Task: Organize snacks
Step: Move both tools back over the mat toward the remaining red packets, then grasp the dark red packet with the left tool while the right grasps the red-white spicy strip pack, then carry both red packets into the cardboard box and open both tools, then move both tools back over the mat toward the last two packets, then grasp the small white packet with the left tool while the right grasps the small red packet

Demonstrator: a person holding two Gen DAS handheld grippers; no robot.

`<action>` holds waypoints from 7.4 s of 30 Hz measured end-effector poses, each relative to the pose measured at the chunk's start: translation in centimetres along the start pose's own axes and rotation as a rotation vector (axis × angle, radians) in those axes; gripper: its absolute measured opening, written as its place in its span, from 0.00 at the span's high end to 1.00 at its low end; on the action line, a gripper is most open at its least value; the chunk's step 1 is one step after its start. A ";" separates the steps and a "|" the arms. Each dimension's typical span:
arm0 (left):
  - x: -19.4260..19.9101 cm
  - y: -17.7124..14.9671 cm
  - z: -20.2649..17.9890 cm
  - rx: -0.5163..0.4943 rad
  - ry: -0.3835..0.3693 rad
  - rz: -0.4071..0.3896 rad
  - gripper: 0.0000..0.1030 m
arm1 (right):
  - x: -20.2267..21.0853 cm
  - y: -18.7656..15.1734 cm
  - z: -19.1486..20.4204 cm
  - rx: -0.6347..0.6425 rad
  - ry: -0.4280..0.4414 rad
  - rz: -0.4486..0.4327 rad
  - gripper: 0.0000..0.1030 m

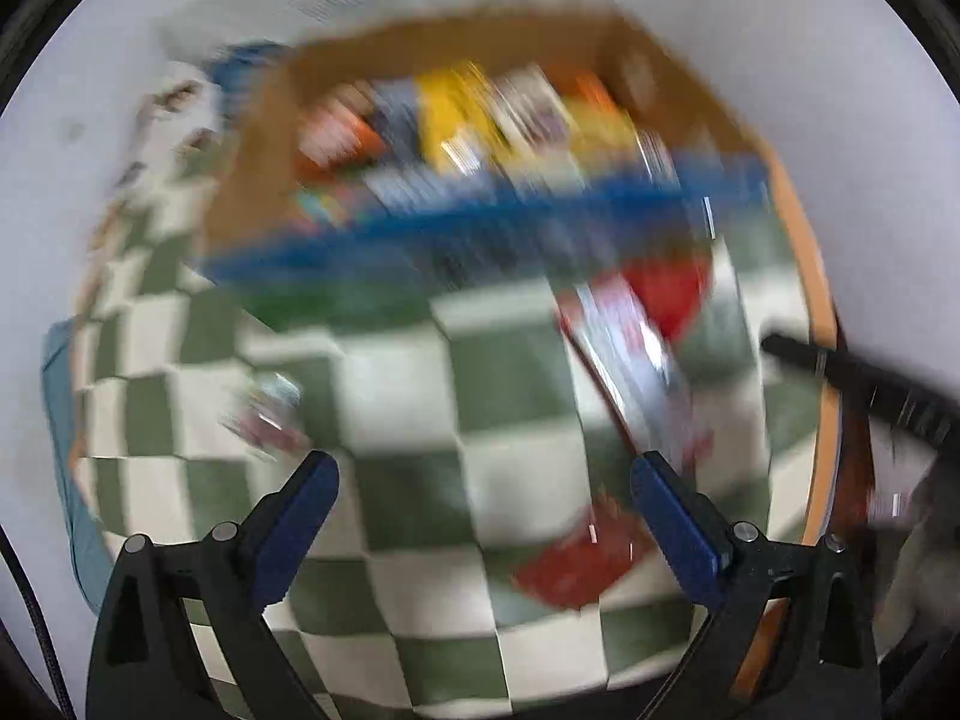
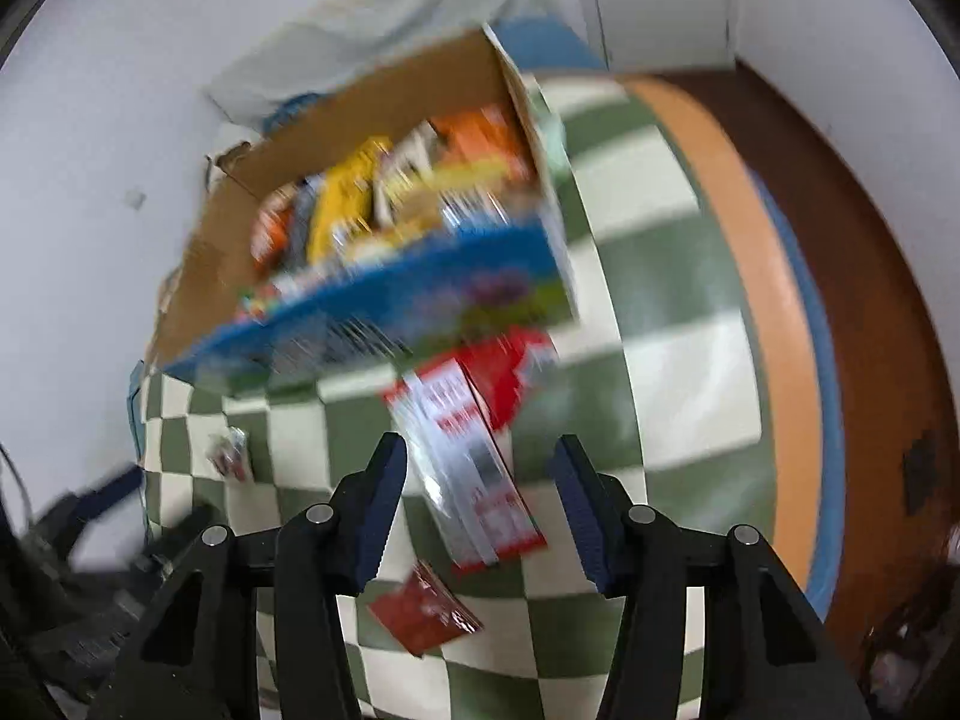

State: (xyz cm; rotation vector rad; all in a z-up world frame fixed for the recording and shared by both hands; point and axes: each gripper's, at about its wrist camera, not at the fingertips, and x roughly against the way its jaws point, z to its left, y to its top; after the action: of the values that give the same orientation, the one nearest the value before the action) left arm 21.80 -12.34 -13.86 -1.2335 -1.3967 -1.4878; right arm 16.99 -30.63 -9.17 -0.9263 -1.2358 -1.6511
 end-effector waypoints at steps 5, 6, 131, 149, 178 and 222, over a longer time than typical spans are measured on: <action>-6.7 -3.8 -5.3 -0.239 -0.047 0.202 0.03 | -1.6 -2.2 -3.0 -0.049 -0.037 0.044 0.47; -7.8 -4.5 -6.2 -0.280 -0.035 0.232 0.03 | -1.8 -2.6 -3.6 -0.061 -0.045 0.051 0.47; 0.3 17.3 10.7 0.263 0.025 -0.015 0.06 | -5.7 17.7 10.1 0.224 -0.148 0.034 0.07; 11.3 9.9 7.5 0.213 0.060 -0.285 0.06 | 6.4 10.3 10.9 0.289 -0.120 -0.221 0.07; 11.9 3.8 7.7 0.270 0.117 -0.306 0.06 | 10.1 4.8 6.3 0.106 0.017 -0.272 0.07; -9.8 -1.6 15.5 0.364 0.048 0.178 0.57 | -9.9 -2.0 6.1 0.070 0.023 0.114 0.60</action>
State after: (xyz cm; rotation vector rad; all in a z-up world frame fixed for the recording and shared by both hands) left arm 25.25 2.19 -24.56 -1.0544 -1.4103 -1.0780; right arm 19.07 -22.50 -17.40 -0.9154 -1.1959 -1.5156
